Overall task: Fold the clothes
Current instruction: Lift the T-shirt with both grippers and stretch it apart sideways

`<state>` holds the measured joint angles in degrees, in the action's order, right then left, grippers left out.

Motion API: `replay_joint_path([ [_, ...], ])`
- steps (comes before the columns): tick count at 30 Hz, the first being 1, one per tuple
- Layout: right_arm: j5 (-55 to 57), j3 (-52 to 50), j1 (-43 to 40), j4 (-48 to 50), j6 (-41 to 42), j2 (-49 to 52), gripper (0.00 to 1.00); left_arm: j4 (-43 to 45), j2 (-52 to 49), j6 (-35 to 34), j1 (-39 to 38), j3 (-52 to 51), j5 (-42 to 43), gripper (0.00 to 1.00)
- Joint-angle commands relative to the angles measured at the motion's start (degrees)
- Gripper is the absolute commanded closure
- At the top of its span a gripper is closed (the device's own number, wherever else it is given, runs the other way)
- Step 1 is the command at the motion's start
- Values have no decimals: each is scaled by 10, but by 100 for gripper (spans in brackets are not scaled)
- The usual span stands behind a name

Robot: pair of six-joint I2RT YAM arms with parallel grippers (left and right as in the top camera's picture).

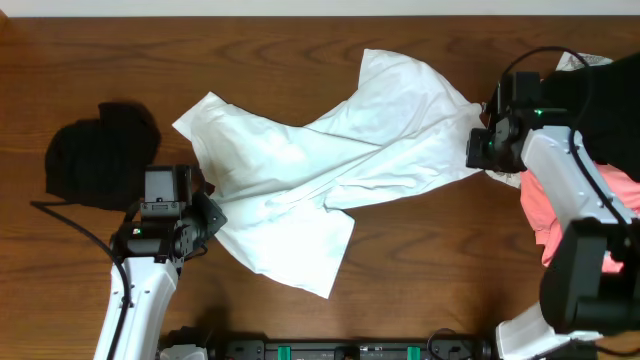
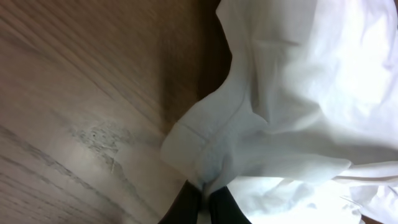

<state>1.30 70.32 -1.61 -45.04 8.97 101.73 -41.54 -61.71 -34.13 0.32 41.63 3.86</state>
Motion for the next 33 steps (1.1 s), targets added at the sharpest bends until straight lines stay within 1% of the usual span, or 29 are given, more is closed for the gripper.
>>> replay_joint_path([
  [1, 0, 5, -9, 13, 2, 37, 50, 0, 2, 16, 4, 0, -20, 94],
  [9, 2, 5, -15, 60, 2, 77, 37, 0, 0, 16, 4, 0, -20, 94],
  [12, 0, 5, -19, 70, 2, 84, 34, 0, 0, 16, 4, 0, -20, 94],
  [15, -3, 5, -20, 76, 2, 94, 34, 0, 0, 16, 4, 0, -20, 94],
  [18, -9, 5, -19, 81, 2, 108, 36, 0, 0, 16, 4, 0, -20, 94],
  [20, -18, 5, -19, 83, 2, 118, 42, 0, 0, 16, 4, 0, -20, 94],
  [21, -23, 5, -19, 83, 2, 120, 50, 0, 0, 16, 4, 0, -20, 94],
  [22, -22, 5, -19, 83, 2, 126, 59, 0, 0, 16, 4, 0, -20, 94],
  [23, -25, 5, -19, 82, 2, 127, 78, 0, 0, 16, 4, 0, -19, 94],
  [24, -27, 5, -19, 82, 2, 129, 94, 0, 0, 16, 4, 0, -19, 94],
  [25, -29, 5, -19, 80, 2, 129, 99, 0, 0, 16, 4, 0, -19, 94],
  [28, -30, 5, -19, 80, 2, 121, 99, 0, 0, 16, 4, 0, -19, 94],
  [31, -30, 12, -19, 71, 2, 93, 99, 1, 0, 16, 4, 0, -19, 94],
  [33, -30, 22, -19, 59, 2, 63, 99, 1, 0, 36, 4, 8, -11, 94],
])
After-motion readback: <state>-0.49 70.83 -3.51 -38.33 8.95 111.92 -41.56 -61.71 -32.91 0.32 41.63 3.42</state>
